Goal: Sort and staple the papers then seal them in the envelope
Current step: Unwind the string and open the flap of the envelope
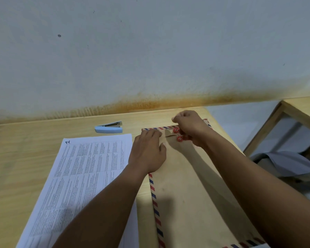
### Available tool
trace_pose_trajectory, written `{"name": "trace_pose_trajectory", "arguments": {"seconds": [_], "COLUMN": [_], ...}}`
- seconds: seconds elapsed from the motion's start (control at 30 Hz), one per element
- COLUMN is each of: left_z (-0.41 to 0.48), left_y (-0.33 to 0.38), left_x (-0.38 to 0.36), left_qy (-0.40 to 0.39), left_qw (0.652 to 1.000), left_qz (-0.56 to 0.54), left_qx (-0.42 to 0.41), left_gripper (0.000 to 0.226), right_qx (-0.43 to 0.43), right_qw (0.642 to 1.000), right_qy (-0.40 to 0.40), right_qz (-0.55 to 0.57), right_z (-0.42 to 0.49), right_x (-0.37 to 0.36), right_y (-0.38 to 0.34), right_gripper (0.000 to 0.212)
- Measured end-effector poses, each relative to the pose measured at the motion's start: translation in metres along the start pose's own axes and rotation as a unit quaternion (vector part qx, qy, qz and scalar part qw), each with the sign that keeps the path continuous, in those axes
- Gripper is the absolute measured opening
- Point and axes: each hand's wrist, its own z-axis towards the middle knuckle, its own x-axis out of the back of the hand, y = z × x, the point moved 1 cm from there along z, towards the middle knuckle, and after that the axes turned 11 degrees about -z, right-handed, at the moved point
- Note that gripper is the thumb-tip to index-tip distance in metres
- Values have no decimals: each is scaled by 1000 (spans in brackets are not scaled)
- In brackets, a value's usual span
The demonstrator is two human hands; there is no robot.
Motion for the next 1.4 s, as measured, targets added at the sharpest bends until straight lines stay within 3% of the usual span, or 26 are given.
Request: {"name": "trace_pose_trajectory", "arguments": {"seconds": [0.07,0.13,0.23,0.3,0.37,0.5,0.73,0.83,0.93,1.07,1.2,1.4], "left_z": [0,0,0,-1,-1,-2,0,-1,-1,-1,-1,-2], "left_y": [0,0,1,1,2,2,-1,1,-1,0,3,5], "left_x": [0,0,-1,-1,-1,-1,-1,2,2,3,3,4], "left_qy": [-1,-1,3,7,11,10,19,31,32,25,29,36], "left_qw": [1000,1000,1000,1000,1000,1000,999,998,997,998,998,998], "left_qz": [-1,-2,-1,-3,-4,2,-30,-56,-64,-50,-47,-47], "left_qx": [3,7,8,7,1,-11,-4,6,10,13,15,20], "left_gripper": [43,44,45,44,44,47,43,31,28,37,38,39], "right_qx": [14,21,31,47,68,35,140,166,161,100,45,72], "right_qw": [972,904,820,800,806,897,918,925,931,958,970,960], "right_qy": [47,22,-27,-32,-67,-78,-72,-127,-194,-215,-108,51], "right_qz": [-228,-426,-572,-597,-585,-433,-364,-318,-265,-163,-215,-266], "right_z": [-5,-8,-2,8,23,49,39,17,-10,-25,-9,48], "right_x": [18,29,30,27,28,35,-5,-6,7,39,53,45], "right_y": [10,13,5,-4,-14,-22,-16,-17,-9,15,25,4], "right_gripper": [17,18,24,21,22,18,25,26,27,29,29,31]}}
